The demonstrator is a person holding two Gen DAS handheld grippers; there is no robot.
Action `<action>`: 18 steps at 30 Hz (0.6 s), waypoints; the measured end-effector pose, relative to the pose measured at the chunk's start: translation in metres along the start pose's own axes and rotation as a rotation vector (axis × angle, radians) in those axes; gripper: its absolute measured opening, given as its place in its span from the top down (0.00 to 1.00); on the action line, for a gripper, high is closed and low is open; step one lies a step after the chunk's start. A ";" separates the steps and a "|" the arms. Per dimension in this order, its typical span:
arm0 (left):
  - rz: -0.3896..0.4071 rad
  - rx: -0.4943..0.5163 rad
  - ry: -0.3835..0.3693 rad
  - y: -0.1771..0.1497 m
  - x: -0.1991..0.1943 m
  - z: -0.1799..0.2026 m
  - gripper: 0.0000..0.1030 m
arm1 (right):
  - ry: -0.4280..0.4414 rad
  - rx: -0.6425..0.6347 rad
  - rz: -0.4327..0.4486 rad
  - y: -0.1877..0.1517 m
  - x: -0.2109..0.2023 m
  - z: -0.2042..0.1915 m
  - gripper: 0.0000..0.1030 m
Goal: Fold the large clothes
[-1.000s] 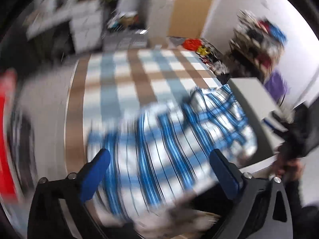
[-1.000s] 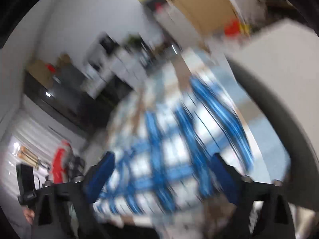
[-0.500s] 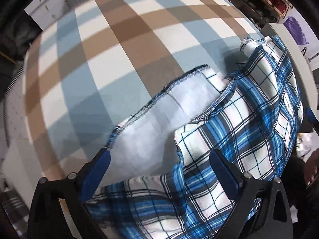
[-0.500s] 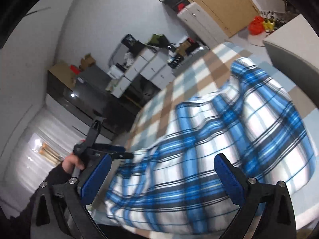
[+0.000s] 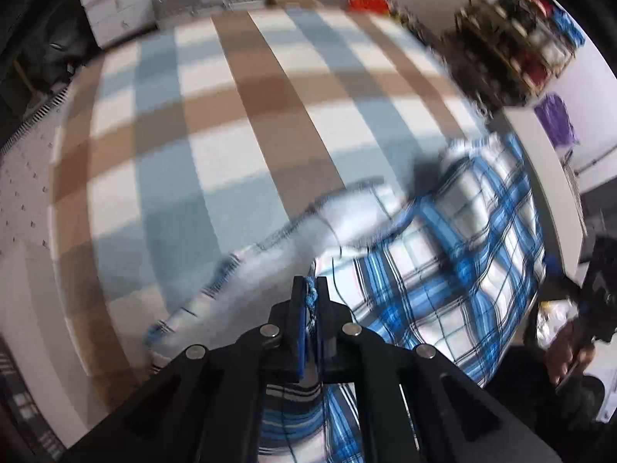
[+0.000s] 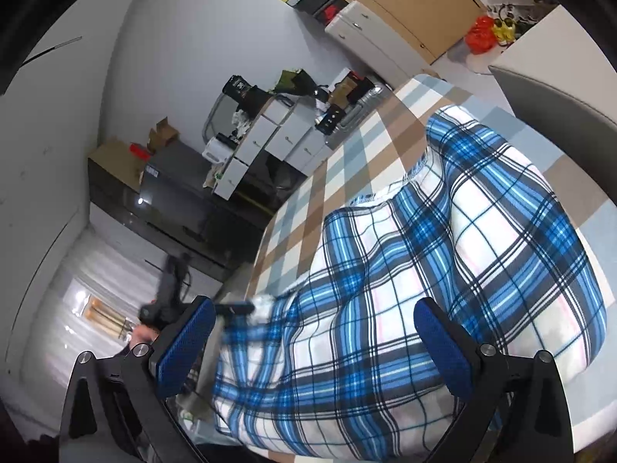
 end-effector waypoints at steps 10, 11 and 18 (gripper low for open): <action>-0.001 -0.086 0.135 0.001 0.020 -0.058 1.00 | -0.019 -0.012 -0.011 -0.005 0.003 -0.001 0.00; -0.038 -0.072 0.162 0.001 0.032 -0.062 1.00 | -0.017 -0.013 -0.016 -0.006 0.004 -0.002 0.00; -0.046 -0.117 0.123 -0.003 0.014 -0.068 0.80 | -0.065 -0.084 -0.019 -0.012 0.007 -0.008 0.00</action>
Point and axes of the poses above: each gripper's, at about its wrist camera, not at the fingertips, and x roughly the way its jaws point, z to its right, y to its top, the point moved 8 cm from there along x, roughly the way its jaws point, and after that the axes turned 15 degrees about -y, right-handed, at the moved point
